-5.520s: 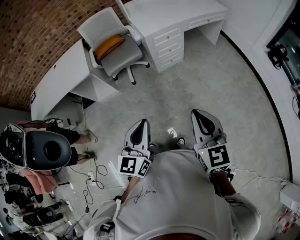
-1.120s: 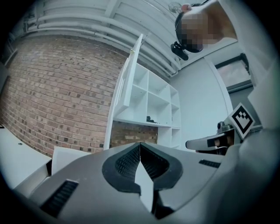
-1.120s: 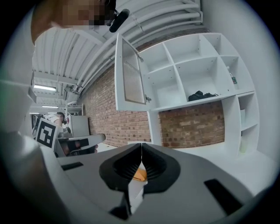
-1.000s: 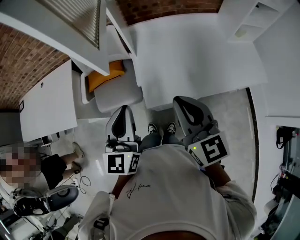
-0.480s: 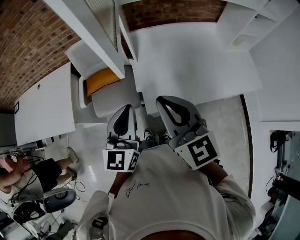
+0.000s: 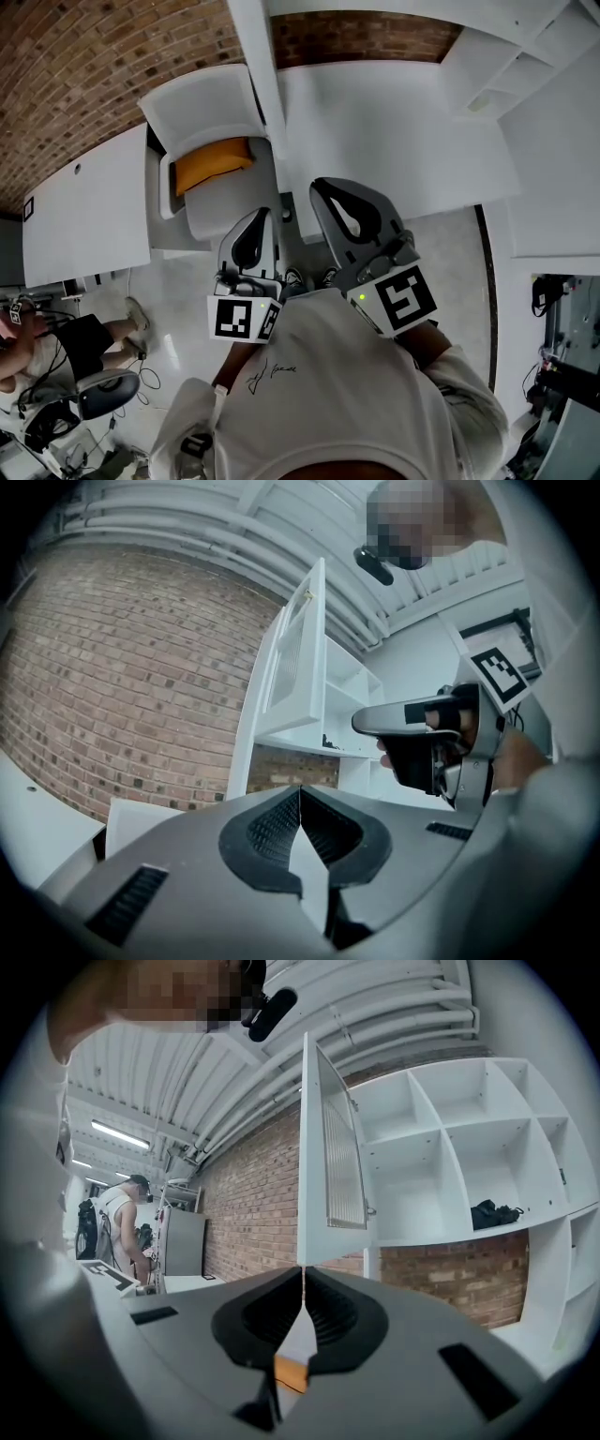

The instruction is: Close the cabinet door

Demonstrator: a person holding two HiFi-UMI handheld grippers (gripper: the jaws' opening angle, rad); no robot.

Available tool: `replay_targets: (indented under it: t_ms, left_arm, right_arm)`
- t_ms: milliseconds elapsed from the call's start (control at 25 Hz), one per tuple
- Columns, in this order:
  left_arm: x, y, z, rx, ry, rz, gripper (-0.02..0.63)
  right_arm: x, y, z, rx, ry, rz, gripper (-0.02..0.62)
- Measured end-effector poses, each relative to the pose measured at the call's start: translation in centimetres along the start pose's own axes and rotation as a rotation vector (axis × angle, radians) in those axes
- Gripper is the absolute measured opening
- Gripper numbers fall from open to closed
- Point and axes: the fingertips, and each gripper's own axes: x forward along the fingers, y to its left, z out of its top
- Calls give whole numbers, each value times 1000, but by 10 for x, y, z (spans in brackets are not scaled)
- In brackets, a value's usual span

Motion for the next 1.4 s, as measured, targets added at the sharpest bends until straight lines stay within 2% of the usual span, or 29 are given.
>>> replay_targets:
  t_ms: [480, 880, 960, 1040, 1400]
  left_arm:
    - [-2, 14, 9, -24, -35, -25, 17]
    - [-12, 20, 9, -44, -35, -8, 17]
    - [-13, 21, 10, -41, -38, -4, 17]
    - [-14, 23, 10, -39, -40, 1, 17]
    - [-14, 31, 8, -48, -30, 20, 17]
  right_arm:
    - [26, 4, 41, -61, -72, -50, 28]
    - [40, 2, 50, -65, -95, -90, 29]
    - [43, 1, 50, -68, -96, -105, 54]
    - [46, -1, 50, -69, -97, -123, 121]
    - [57, -4, 53, -65, -106, -161, 104]
